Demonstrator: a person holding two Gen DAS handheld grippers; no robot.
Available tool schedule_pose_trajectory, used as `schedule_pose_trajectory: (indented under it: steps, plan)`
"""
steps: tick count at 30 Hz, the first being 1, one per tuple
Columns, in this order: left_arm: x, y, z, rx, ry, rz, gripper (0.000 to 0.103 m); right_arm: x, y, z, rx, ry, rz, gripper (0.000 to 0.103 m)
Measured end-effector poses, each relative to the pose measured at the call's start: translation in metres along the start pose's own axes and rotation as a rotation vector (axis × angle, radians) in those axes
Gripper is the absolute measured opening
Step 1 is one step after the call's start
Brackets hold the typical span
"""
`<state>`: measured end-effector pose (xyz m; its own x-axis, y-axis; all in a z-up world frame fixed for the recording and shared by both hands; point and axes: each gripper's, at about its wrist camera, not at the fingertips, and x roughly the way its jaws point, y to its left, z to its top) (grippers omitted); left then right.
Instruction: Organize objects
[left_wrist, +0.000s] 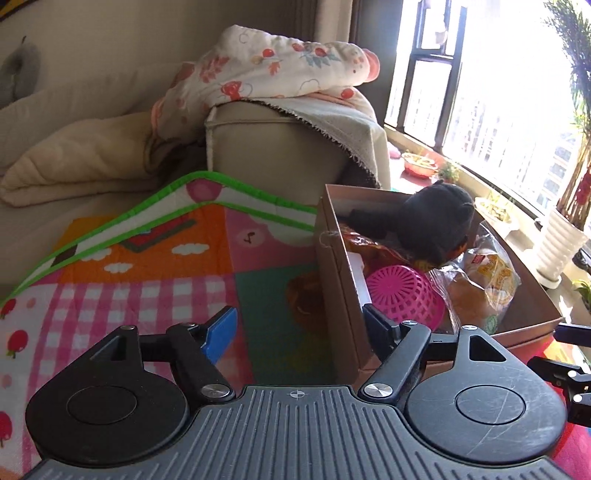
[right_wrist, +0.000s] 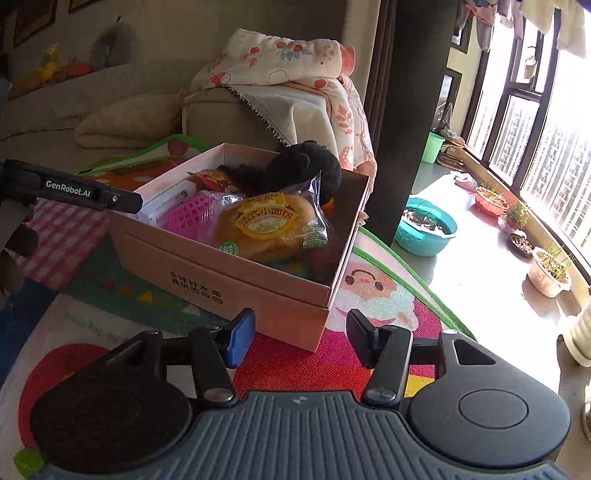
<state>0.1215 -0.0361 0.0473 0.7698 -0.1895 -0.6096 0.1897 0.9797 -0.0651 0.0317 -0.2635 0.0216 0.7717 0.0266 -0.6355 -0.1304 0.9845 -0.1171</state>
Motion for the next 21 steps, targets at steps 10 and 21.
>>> schedule_pose_trajectory:
  steps: [10, 21]
  plan:
    - [0.0, 0.054, -0.002, -0.02, -0.076, 0.165, 0.102, 0.046, 0.044, 0.037, 0.092, -0.012, 0.092, 0.048]
    - [0.013, 0.084, 0.001, -0.11, -0.097, 0.116, 0.102, 0.057, 0.066, 0.048, 0.082, -0.017, 0.037, 0.049]
